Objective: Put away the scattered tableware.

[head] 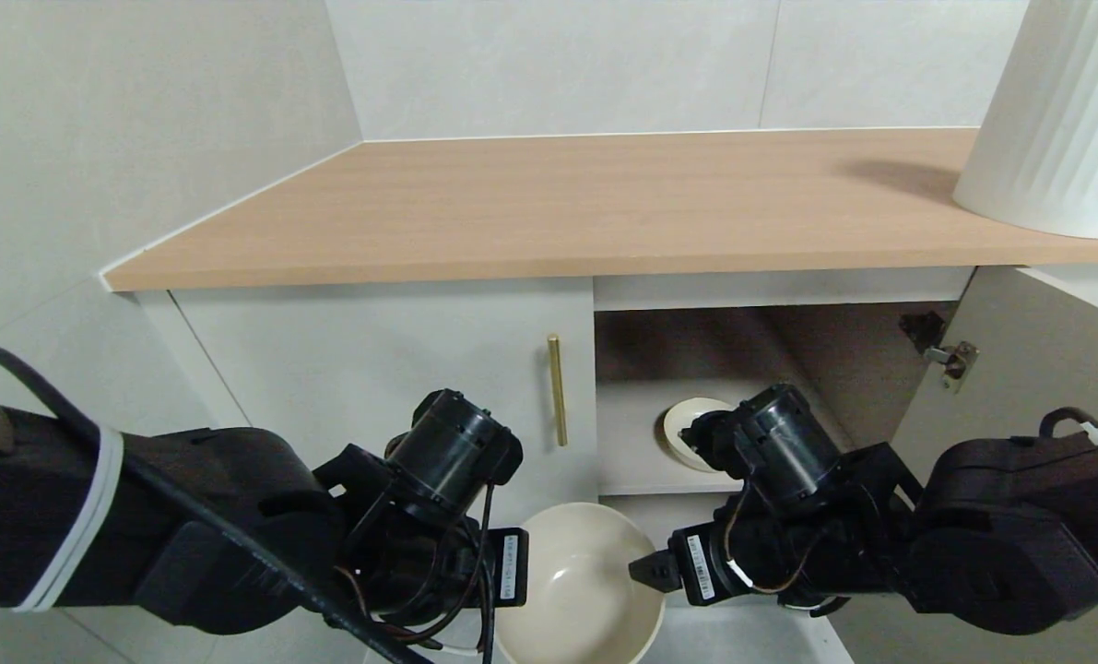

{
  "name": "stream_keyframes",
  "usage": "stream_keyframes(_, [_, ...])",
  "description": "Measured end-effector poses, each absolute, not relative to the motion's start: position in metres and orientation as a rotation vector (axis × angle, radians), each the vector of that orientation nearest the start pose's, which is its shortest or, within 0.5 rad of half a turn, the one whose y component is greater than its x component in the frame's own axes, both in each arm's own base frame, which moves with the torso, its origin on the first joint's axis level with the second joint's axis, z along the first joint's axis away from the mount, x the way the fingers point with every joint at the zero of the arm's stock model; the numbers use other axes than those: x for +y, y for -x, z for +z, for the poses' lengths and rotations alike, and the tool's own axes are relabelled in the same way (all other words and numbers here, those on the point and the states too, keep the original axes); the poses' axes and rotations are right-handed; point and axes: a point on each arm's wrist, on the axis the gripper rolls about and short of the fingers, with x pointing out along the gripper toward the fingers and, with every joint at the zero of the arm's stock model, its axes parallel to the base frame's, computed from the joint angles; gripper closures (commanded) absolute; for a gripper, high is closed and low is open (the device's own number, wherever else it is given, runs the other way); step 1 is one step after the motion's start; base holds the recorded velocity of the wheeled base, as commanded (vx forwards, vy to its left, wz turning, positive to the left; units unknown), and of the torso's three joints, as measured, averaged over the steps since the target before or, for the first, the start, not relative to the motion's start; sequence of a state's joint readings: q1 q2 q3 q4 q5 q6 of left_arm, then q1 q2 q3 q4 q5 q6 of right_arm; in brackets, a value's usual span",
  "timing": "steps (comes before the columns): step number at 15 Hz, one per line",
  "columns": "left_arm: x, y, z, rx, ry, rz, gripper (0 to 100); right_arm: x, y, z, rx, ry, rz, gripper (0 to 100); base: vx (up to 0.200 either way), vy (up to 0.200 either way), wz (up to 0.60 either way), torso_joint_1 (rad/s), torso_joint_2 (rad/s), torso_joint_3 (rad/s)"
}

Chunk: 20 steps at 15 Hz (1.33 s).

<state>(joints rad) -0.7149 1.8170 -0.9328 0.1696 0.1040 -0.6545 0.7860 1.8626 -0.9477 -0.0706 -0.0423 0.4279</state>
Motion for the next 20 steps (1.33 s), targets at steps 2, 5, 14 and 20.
stream_keyframes(2, [-0.1901, -0.2222, 0.1148, 1.101, 0.158, -0.206, 100, 0.2268, -0.2285, 0.1185, 0.914, -0.043, 0.512, 100, 0.0, 0.0, 0.0, 0.0, 0.0, 0.0])
stream_keyframes(5, [-0.1912, -0.2224, 0.1157, 1.097, 0.163, -0.216, 100, 0.2276, -0.2292, 0.1188, 0.911, -0.049, 0.519, 100, 0.0, 0.0, 0.0, 0.0, 0.0, 0.0])
stream_keyframes(14, [-0.1896, -0.2217, 0.1158, 1.1, 0.156, -0.205, 0, 0.2263, -0.2291, 0.1166, 0.92, -0.04, 0.506, 100, 0.0, 0.0, 0.0, 0.0, 0.0, 0.0])
stream_keyframes(20, [-0.1896, -0.2218, 0.1176, 1.095, 0.159, -0.204, 0, 0.2258, -0.2286, 0.1147, 0.926, -0.031, 0.5, 100, 0.0, 0.0, 0.0, 0.0, 0.0, 0.0])
